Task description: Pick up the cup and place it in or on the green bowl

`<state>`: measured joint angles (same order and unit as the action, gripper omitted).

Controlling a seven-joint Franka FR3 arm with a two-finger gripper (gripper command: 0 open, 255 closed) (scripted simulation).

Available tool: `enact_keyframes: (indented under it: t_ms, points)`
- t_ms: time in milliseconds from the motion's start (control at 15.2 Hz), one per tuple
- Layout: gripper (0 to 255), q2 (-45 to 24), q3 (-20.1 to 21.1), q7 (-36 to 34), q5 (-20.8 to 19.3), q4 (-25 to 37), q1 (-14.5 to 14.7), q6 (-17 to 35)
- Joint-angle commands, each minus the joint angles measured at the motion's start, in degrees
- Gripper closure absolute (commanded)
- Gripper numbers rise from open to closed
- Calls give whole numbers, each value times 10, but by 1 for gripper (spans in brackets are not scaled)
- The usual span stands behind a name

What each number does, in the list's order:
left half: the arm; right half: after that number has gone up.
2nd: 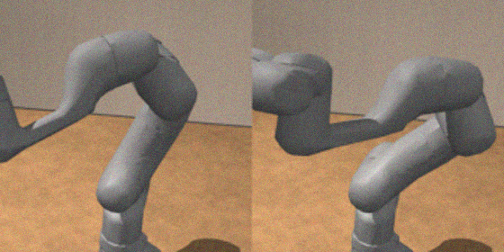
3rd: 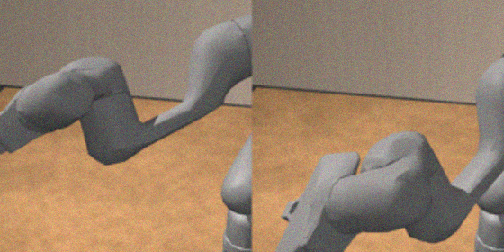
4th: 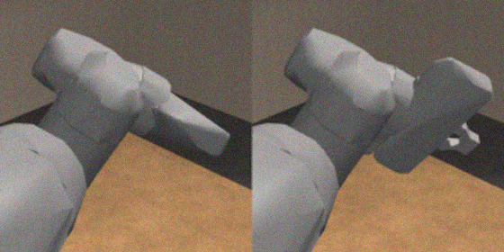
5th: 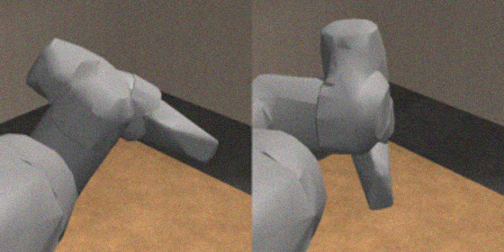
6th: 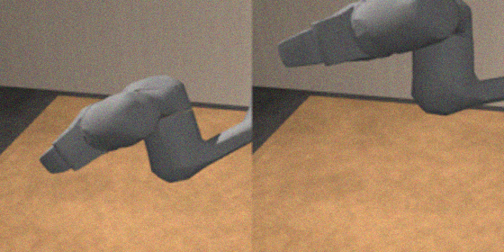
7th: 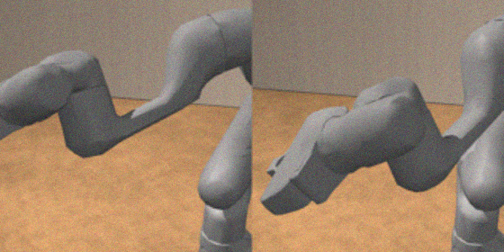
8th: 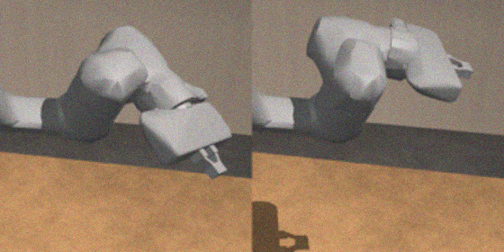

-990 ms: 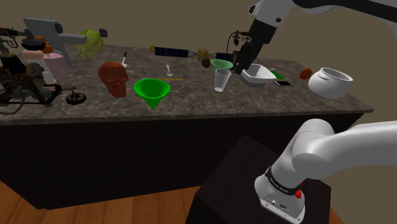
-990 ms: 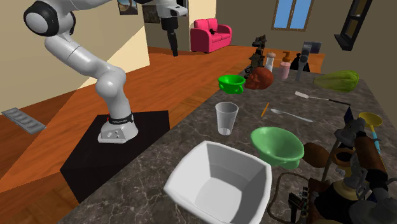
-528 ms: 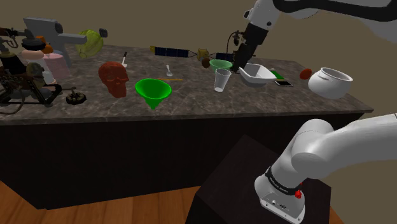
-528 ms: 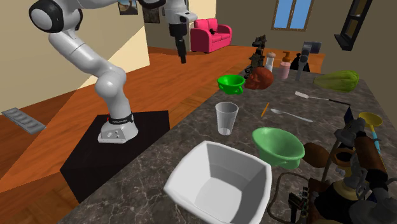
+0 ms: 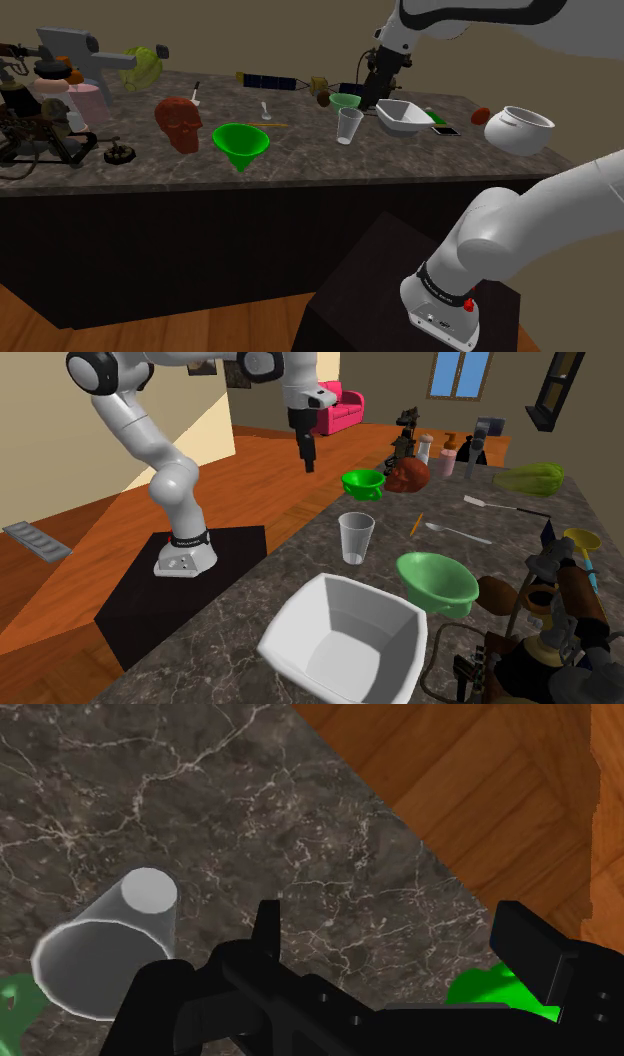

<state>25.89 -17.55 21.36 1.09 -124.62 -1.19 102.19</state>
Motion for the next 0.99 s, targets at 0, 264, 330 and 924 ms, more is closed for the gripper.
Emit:
enact_keyframes:
  t_ms: [0,264,330,924]
  points:
    - [0,-38,-22,26,4,20,-2,14]
    - [0,-117,-61,76,23,69,-5,33]
    - [0,-138,-70,89,30,83,-6,36]
    - [0,-348,-127,210,129,247,-47,32]
